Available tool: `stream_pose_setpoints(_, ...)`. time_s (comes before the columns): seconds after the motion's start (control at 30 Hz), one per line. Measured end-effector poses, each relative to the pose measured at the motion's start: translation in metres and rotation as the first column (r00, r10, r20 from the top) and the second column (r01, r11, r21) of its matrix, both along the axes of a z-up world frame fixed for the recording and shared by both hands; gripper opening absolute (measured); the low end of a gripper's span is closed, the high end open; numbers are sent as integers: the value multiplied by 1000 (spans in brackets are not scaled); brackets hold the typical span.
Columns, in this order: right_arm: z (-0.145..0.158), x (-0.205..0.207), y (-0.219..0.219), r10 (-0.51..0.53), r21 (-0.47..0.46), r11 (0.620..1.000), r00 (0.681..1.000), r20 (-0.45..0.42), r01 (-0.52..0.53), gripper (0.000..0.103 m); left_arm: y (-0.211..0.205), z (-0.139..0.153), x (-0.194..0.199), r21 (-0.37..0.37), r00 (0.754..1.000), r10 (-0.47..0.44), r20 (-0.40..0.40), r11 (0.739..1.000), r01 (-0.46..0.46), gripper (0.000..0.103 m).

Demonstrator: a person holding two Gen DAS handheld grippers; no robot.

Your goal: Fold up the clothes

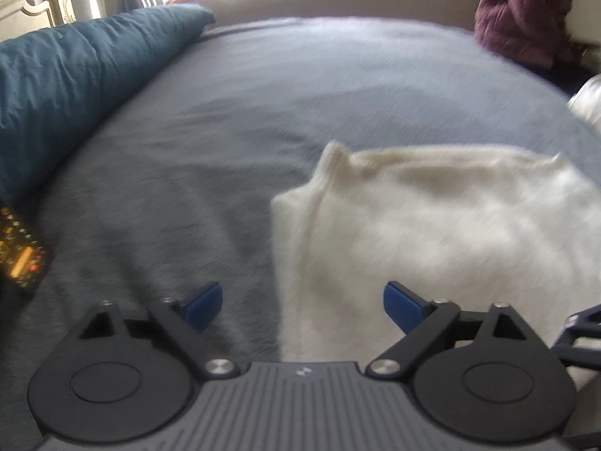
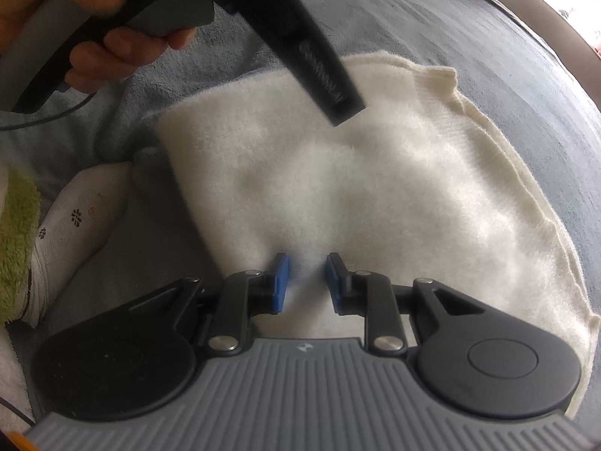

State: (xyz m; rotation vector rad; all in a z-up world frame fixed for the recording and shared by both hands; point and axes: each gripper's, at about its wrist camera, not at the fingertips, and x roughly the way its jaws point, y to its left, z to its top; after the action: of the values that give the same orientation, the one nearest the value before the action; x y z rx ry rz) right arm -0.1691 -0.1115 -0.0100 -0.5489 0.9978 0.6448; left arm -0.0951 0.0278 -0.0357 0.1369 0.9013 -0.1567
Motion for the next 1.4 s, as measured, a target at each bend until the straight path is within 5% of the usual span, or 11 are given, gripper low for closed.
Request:
stream_pose_setpoints(0.27,18,1,-20,33,114,993,999,31,-37,21,22,14,19,20,999,-30,28,999,29,100)
stream_pose_setpoints(0.43,49,44,-92,-204,296,936,979,22,189,24,32,-1,35,-115,992,-113,-52,988,107,99)
stream_pose_setpoints(0.5,59,65,-143,-335,389,866,942,-16,314,41,34,-13,43,-178,989,-127,-79,978,111,99)
stream_pose_setpoints(0.57,60,81,-208,-466,486,750,880,-93,448,58,36,-25,53,-246,984,-134,-119,964,102,99)
stream_pose_setpoints(0.73,27,76,-350,-692,592,363,633,-346,720,61,46,-47,74,-397,973,-139,-187,916,55,92)
stream_pose_setpoints(0.83,-3,72,-386,-677,585,265,580,-453,767,62,50,-56,85,-455,968,-149,-201,890,42,84)
stream_pose_setpoints(0.97,-43,90,-394,-610,568,224,568,-552,792,63,51,-60,89,-483,976,-135,-173,875,35,74)
stream_pose_setpoints(1.13,-61,121,-379,-495,596,267,638,-590,758,62,49,-63,89,-513,981,-134,-142,857,43,53)
stream_pose_setpoints(1.27,-60,134,-367,-390,637,330,716,-579,696,43,54,-69,89,-536,980,-147,-135,843,53,46)
stream_pose_setpoints(1.4,-63,135,-384,-456,606,290,663,-593,741,43,50,-70,87,-518,981,-149,-120,853,66,53)
